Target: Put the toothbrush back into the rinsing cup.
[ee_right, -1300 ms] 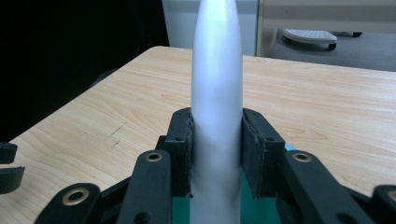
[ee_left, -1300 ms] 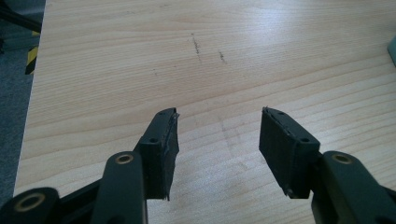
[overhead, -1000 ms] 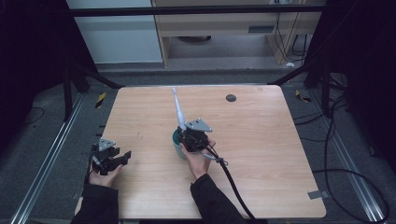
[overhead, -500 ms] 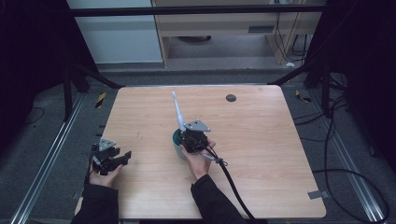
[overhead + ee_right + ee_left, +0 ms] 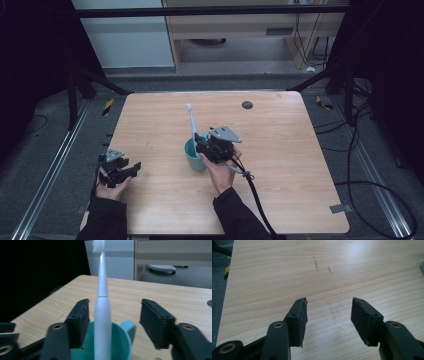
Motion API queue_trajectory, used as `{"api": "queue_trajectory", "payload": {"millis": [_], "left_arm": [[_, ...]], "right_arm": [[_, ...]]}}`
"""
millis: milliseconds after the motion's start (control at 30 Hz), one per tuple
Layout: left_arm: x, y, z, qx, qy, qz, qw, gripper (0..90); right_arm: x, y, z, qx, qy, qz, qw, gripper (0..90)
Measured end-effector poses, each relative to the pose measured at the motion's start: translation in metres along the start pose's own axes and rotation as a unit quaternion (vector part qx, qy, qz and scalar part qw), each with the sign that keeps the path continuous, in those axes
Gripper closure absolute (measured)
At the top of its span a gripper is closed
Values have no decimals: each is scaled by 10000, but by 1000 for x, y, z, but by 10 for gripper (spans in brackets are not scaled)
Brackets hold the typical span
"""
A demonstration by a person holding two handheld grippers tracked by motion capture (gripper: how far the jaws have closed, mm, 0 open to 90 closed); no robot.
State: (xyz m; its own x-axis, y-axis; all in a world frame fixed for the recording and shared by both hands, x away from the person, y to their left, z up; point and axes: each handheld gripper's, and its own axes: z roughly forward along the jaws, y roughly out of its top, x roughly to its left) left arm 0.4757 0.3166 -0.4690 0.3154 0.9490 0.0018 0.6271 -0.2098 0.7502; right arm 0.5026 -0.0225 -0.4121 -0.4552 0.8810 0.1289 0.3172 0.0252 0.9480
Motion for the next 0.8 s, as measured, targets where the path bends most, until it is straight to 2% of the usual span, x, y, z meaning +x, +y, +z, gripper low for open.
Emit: {"api": "queue_trajectory", "payload": {"millis": [133,200,333,567,800], "left_arm": [[0,0,0,-14,-33,-29,10000,456],[0,0,1,11,-48,-28,10000,451],[-1,0,1,13,-73,-41,10000,439],[-1,-1,1,21,-91,-56,9999,434],[-1,-1,1,24,-94,-70,9999,433]], "right_arm": [[-23,7,-21,-86,139,196,9997,280],[-37,6,-31,-111,161,238,9995,257],[-63,1,-46,42,-132,19,9999,226],[-106,-16,-72,335,-447,-31,9984,185],[-135,-36,-98,539,-617,-10,9966,162]]}}
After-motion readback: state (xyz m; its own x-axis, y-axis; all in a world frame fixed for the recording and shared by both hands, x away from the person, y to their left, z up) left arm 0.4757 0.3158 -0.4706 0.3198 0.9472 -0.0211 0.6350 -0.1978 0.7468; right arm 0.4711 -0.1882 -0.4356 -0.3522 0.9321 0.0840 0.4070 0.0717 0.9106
